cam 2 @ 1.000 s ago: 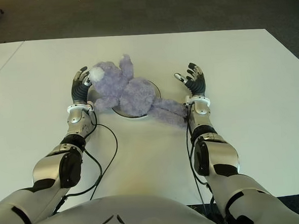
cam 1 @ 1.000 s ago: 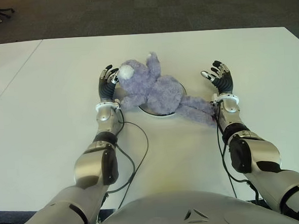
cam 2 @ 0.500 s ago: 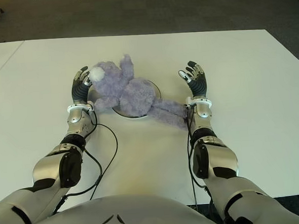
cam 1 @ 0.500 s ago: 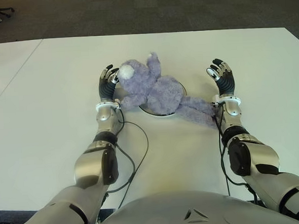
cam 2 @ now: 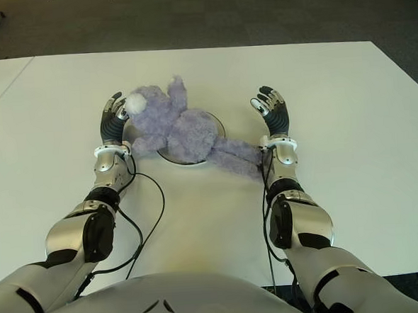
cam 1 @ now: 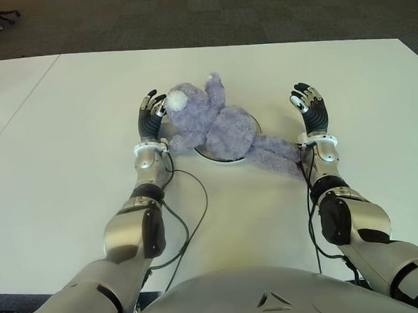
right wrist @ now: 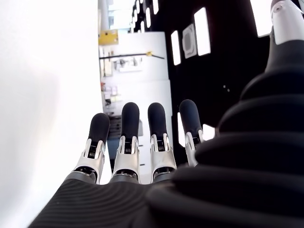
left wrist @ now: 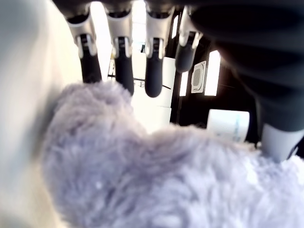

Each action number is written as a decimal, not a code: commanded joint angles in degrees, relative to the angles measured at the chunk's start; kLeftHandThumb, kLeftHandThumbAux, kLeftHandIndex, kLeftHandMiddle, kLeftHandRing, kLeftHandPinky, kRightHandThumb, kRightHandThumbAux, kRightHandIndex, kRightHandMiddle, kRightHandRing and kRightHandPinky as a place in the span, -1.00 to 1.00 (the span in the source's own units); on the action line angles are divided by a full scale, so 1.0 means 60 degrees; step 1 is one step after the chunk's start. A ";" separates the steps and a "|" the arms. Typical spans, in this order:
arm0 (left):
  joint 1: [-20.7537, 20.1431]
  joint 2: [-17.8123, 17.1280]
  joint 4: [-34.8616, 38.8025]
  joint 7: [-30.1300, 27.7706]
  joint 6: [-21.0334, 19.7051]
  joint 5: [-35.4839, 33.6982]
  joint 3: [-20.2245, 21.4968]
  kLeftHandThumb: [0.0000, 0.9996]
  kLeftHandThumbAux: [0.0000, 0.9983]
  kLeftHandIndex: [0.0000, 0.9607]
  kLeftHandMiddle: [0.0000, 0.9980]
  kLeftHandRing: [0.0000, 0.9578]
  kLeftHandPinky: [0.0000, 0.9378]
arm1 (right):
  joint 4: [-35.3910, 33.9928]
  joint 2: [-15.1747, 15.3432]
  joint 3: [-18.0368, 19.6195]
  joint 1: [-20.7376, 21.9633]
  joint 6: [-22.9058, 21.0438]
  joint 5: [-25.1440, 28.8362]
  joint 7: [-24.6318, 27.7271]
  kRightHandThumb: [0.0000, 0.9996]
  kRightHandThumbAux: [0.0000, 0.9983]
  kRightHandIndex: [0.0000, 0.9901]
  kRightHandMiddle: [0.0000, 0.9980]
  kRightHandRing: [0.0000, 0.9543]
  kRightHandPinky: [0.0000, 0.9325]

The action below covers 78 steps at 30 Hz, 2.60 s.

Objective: Put the doll into the plate.

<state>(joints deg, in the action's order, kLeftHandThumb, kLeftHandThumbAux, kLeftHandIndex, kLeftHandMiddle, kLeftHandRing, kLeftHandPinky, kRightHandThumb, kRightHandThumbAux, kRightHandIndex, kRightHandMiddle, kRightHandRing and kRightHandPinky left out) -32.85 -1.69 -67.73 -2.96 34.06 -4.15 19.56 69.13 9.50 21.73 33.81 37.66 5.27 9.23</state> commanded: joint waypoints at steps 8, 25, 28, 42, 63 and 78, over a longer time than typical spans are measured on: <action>0.2295 0.0477 -0.1379 -0.0419 -0.0645 -0.0203 0.0149 -1.00 0.16 -0.63 -0.46 -0.40 -0.39 | 0.1222 -0.1177 0.0781 -0.2559 -0.0684 0.0796 0.0463 -1.00 0.28 -0.47 -0.50 -0.56 -0.61; 0.2304 0.0514 -0.1385 -0.0296 -0.0670 -0.0138 0.0083 -1.00 0.15 -0.67 -0.48 -0.42 -0.41 | 0.1221 -0.1133 0.0751 -0.2549 -0.0645 0.0584 0.0177 -0.99 0.28 -0.40 -0.45 -0.51 -0.58; 0.2307 0.0533 -0.1383 -0.0261 -0.0650 -0.0111 0.0057 -1.00 0.14 -0.67 -0.48 -0.43 -0.40 | 0.1225 -0.1103 0.0708 -0.2551 -0.0629 0.0512 0.0080 -0.98 0.28 -0.40 -0.45 -0.51 -0.59; 0.2288 0.0556 -0.1376 -0.0227 -0.0641 -0.0111 0.0046 -1.00 0.16 -0.63 -0.46 -0.38 -0.37 | 0.1234 -0.1042 0.0471 -0.2514 -0.0660 0.0200 -0.0499 -0.91 0.46 -0.35 -0.42 -0.49 -0.62; 0.2271 0.0565 -0.1383 -0.0437 -0.0681 -0.0253 0.0168 -1.00 0.18 -0.60 -0.46 -0.41 -0.39 | 0.1225 -0.1013 0.0245 -0.2498 -0.0750 -0.0083 -0.0964 -0.95 0.57 -0.37 -0.44 -0.50 -0.63; 0.2289 0.0562 -0.1386 -0.0391 -0.0599 -0.0215 0.0123 -1.00 0.17 -0.60 -0.45 -0.36 -0.32 | 0.1230 -0.0997 0.0128 -0.2526 -0.0780 -0.0182 -0.1141 -0.96 0.59 -0.35 -0.44 -0.51 -0.75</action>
<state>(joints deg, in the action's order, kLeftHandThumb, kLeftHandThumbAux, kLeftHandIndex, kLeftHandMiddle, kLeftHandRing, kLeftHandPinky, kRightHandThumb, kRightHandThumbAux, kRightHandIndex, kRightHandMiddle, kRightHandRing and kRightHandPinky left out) -32.85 -1.70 -67.73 -3.60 33.80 -4.45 19.50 69.08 9.32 22.54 33.86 36.51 3.69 3.23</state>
